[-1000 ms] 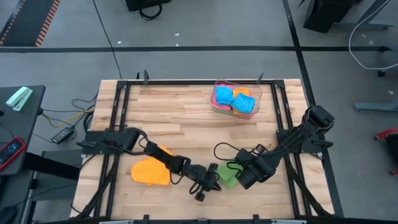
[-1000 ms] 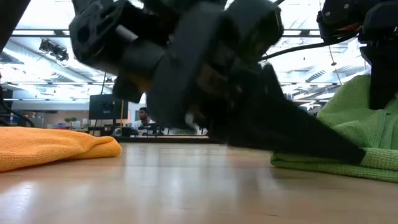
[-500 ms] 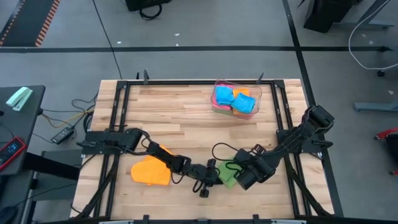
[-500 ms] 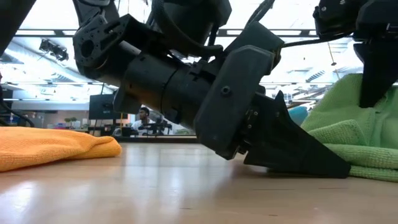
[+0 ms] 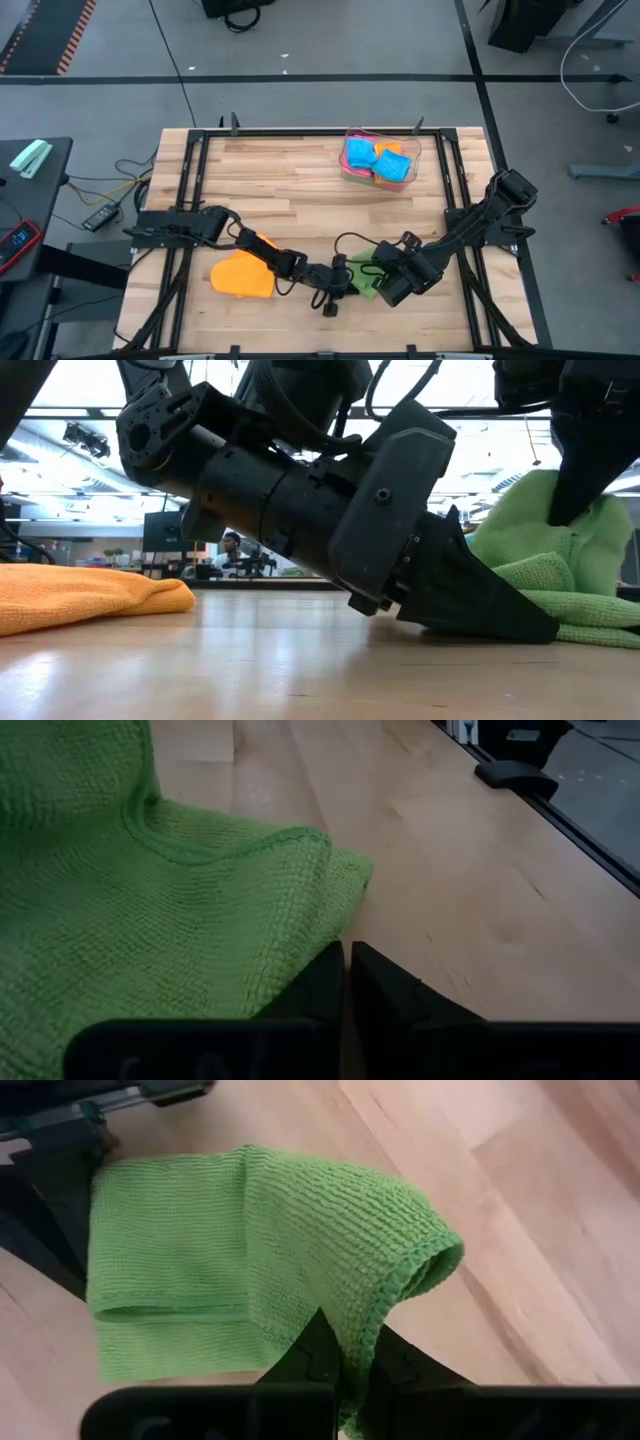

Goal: Fold microfiber towels
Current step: Fold the green towel

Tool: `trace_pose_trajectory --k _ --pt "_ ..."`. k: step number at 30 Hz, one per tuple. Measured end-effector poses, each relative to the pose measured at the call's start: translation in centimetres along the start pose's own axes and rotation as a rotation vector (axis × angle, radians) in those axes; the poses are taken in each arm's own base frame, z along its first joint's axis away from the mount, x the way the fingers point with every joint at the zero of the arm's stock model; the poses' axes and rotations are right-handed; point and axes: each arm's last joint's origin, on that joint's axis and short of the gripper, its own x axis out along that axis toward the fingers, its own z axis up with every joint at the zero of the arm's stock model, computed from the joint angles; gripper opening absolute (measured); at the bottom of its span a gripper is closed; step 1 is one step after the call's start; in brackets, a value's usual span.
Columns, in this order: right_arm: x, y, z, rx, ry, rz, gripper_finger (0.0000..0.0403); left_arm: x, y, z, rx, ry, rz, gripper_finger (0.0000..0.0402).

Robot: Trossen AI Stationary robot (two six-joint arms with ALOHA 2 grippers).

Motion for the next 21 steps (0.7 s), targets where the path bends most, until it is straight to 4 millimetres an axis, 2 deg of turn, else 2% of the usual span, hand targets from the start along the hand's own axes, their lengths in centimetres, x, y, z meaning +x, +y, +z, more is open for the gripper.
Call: trace_pose_trajectory --k 7,14,21 --pt "0.0 0.4 0.1 -0.062 -0.021 0.034 0.0014 0.0 0.1 0.0 -0.004 -0.002 0.005 0.0033" --pt "0.0 1.8 0.7 -0.160 -0.103 0.140 0.0015 0.0 0.3 0.1 -0.006 -0.005 0.008 0.0033" --pt "1.7 3.1 0.5 -0.202 -0.089 0.163 0.0016 0.0 0.3 0.1 -0.004 -0.005 0.009 0.0034"
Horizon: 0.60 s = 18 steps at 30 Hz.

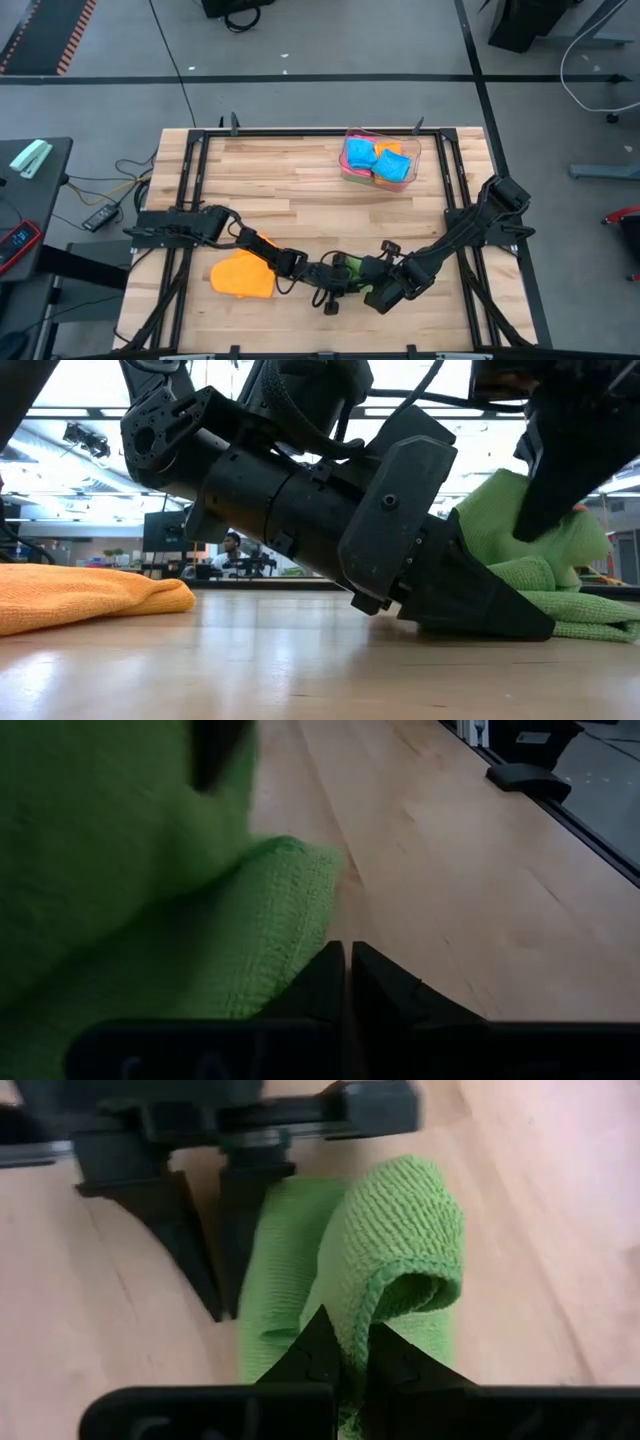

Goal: Fold microfiber towels
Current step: Fold the green towel

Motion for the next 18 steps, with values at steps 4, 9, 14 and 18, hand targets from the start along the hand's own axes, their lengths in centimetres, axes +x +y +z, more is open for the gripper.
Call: trace_pose_trajectory --k 4,9,14,18 --pt "0.3 0.4 0.0 -0.005 -0.007 0.026 0.0017 0.0 0.0 0.0 0.001 0.000 0.002 0.0029" --pt "0.2 0.8 0.0 -0.014 -0.024 0.055 0.0032 0.0 0.0 0.0 0.001 0.001 0.001 0.0031" --pt "0.8 1.3 -0.3 -0.047 -0.024 0.055 0.0054 0.0 0.0 0.0 0.001 0.002 -0.001 0.0034" --pt "1.5 1.4 -0.5 -0.069 -0.013 0.041 0.0076 0.0 0.0 -0.1 0.001 0.005 0.000 0.0029"
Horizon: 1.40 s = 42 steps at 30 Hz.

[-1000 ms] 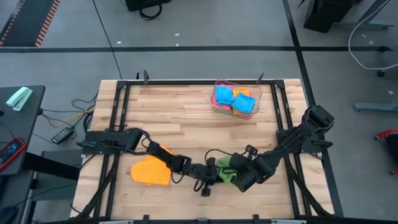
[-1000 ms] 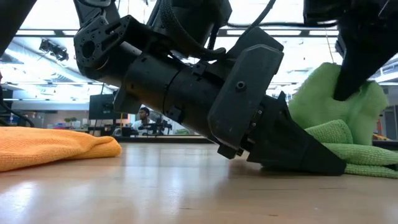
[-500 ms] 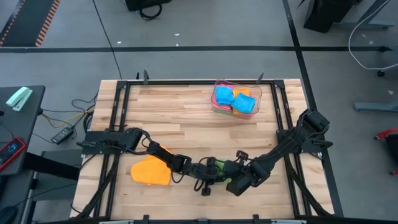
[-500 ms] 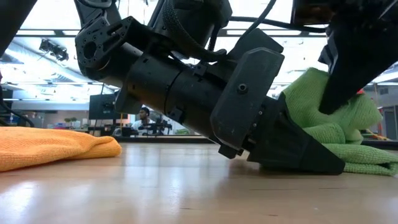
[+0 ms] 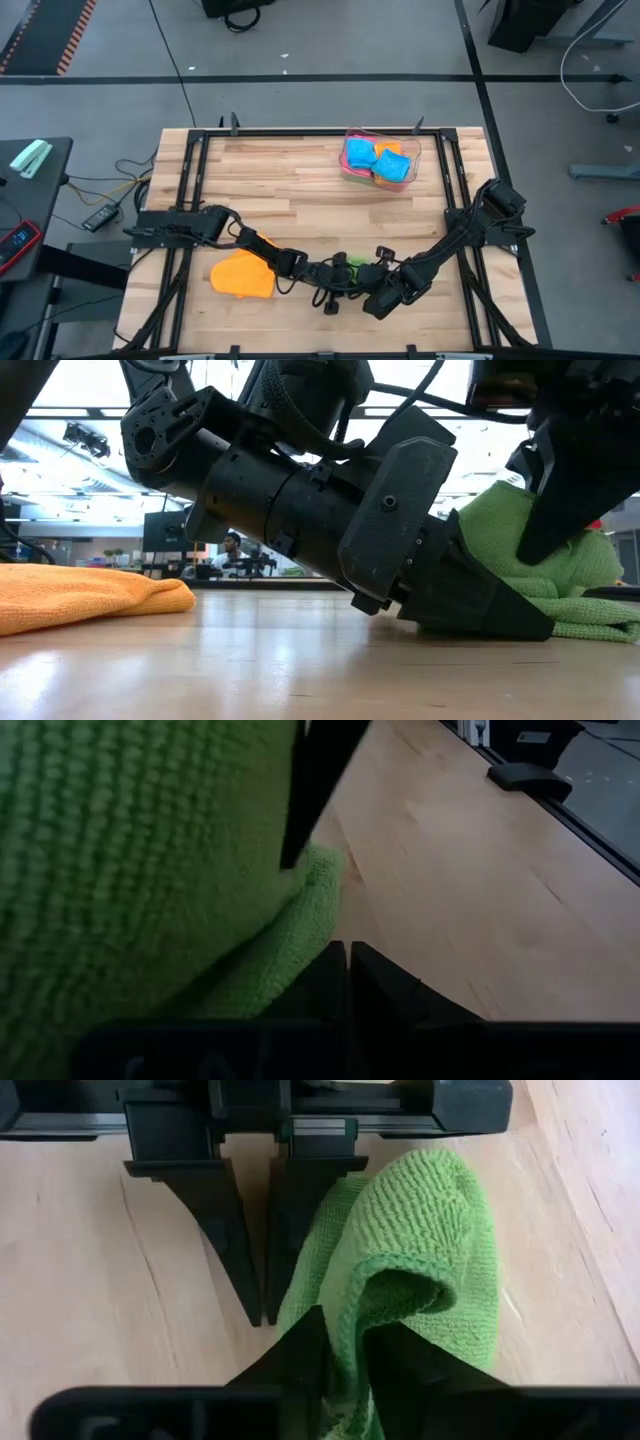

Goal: Fold microfiber towels
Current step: Fold the green towel

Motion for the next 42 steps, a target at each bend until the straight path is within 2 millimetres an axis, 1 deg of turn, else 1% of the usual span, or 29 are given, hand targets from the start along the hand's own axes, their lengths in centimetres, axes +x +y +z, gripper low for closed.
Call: trace_pose_trajectory --k 4,11,14,16,21,27,30,33,36,39,42 --pt "0.0 0.1 0.0 0.003 0.001 0.012 0.0118 0.0 0.0 0.0 0.006 0.003 0.000 0.0030" --pt "-0.2 0.4 0.0 0.018 0.009 0.057 0.0214 0.0 0.0 -0.1 0.013 0.005 -0.001 0.0036" --pt "-0.4 0.5 0.0 0.022 0.015 0.070 0.0242 0.0 0.0 -0.1 0.014 0.007 0.000 0.0032" --pt "-0.8 0.4 0.0 0.023 0.020 0.084 0.0253 0.0 0.0 -0.1 0.016 0.009 -0.005 0.0029" --pt "-2.2 0.1 0.5 0.036 -0.006 0.108 0.0260 0.0 0.0 -0.1 0.016 0.013 -0.021 0.0023" --pt "-3.6 -0.8 0.6 0.084 0.007 0.090 0.0257 0.0 0.0 -0.1 0.017 0.015 -0.024 0.0027" --pt "-4.5 -1.2 0.8 0.115 -0.016 0.098 0.0257 0.0 0.0 -0.1 0.018 0.018 -0.025 0.0024" --pt "-5.3 -2.0 0.8 0.132 -0.024 0.053 0.0257 0.0 0.0 -0.1 0.018 0.020 -0.027 0.0021" --pt "-5.8 -3.0 0.5 0.147 -0.048 -0.049 0.0257 0.0 0.0 -0.1 0.019 0.021 -0.027 0.0023" --pt "-5.7 -3.8 0.1 0.145 -0.064 -0.146 0.0256 0.0 -0.1 -0.1 0.018 0.022 -0.027 0.0027" --pt "-4.0 -4.2 -0.3 0.142 -0.060 -0.167 0.0256 0.0 -0.1 -0.1 0.018 0.022 -0.028 0.0028"
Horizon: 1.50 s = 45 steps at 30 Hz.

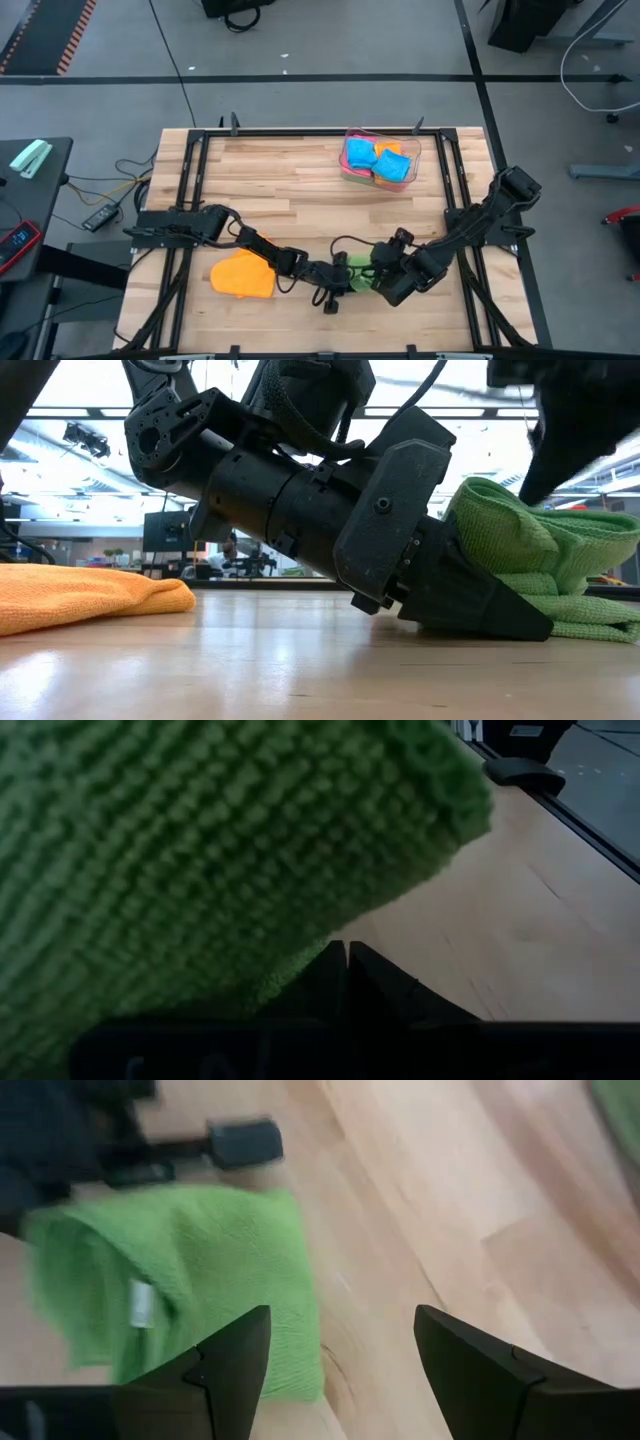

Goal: Fold microfiber towels
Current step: Fold the green towel

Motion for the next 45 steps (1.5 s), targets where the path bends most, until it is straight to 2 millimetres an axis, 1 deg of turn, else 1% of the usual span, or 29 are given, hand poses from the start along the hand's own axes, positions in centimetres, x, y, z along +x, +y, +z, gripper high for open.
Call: trace_pose_trajectory --k 3,5,8,17,23,31,36,39,45 --pt "1.7 0.4 -0.6 -0.004 0.000 0.029 0.0256 0.0 0.0 0.0 0.000 0.000 0.000 0.0024" --pt "2.3 0.9 -0.7 0.006 -0.032 0.088 0.0256 0.0 0.0 0.0 0.000 0.000 0.001 0.0022" --pt "2.4 1.6 -0.4 0.021 -0.079 0.163 0.0256 0.0 0.0 0.0 0.000 0.000 0.001 0.0019" --pt "1.8 2.8 -0.1 0.041 -0.137 0.271 0.0256 0.0 0.0 0.0 0.000 0.000 0.001 0.0026" --pt "1.7 2.9 -0.3 0.021 -0.146 0.269 0.0256 0.0 0.0 0.0 0.000 0.001 0.001 0.0019" --pt "4.4 2.1 -2.6 -0.002 -0.088 0.175 0.0256 0.0 0.0 0.0 0.000 -0.004 0.000 0.0027" --pt "5.9 1.3 -3.7 0.045 -0.072 0.149 0.0256 0.0 0.0 0.0 0.000 -0.004 0.000 0.0028" --pt "6.0 1.3 -3.8 0.052 -0.076 0.154 0.0256 0.0 0.0 0.0 0.001 -0.004 0.001 0.0024" --pt "5.1 2.0 -2.6 0.028 -0.089 0.169 0.0256 0.0 0.0 0.0 0.001 0.000 0.000 0.0030"
